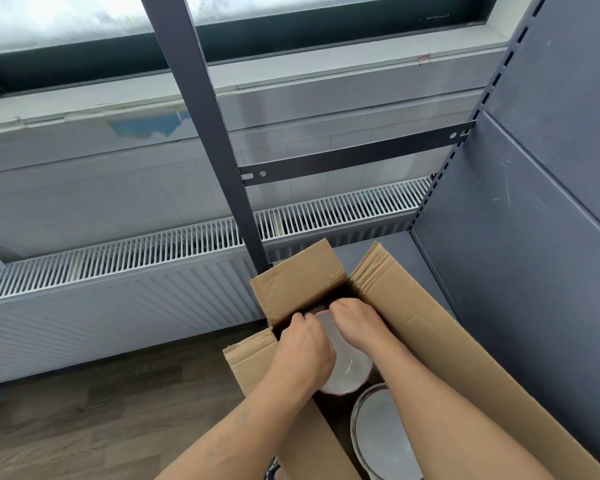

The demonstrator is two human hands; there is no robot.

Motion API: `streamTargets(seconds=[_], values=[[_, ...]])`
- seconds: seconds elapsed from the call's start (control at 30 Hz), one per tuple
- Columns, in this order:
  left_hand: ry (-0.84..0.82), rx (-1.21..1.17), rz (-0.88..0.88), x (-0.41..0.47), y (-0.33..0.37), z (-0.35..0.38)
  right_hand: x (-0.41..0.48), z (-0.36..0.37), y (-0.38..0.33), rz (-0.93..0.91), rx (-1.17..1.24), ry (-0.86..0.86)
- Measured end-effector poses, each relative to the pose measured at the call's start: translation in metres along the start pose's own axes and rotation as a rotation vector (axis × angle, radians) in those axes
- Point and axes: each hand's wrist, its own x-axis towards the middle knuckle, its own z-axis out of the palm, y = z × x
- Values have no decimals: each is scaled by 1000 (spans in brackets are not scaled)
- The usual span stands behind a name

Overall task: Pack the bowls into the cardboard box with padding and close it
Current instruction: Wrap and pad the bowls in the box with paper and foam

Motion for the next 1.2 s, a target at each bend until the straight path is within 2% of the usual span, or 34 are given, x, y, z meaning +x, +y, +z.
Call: streamTargets(seconds=[0.1,0.23,0.33,0.53,0.63,0.77,0.83,1.0,1.2], values=[[-5,19,13,-2,2,1,2,1,0,5,-23,-36],[-131,39,-61,7,3,-12,1,0,0,-18,-28,-32],[-183,98,10,10,3,-23,-10,-3,1,-50,47,23],[-137,224,68,-6,2,-26,-47,-15,11,-105,157,167],[-95,154,76,-19,-4,-24,-67,-14,22,-94,169,209],[41,27,161,-45,-12,-16,-105,-12,37,-69,104,284],[57,-18,223,-56,-14,-9,-129,-10,44,-45,42,322],[-37,25,349,-87,-6,9,-179,3,75,67,-125,350],[-146,107,530,-126,12,33,-244,20,112,184,-101,396]])
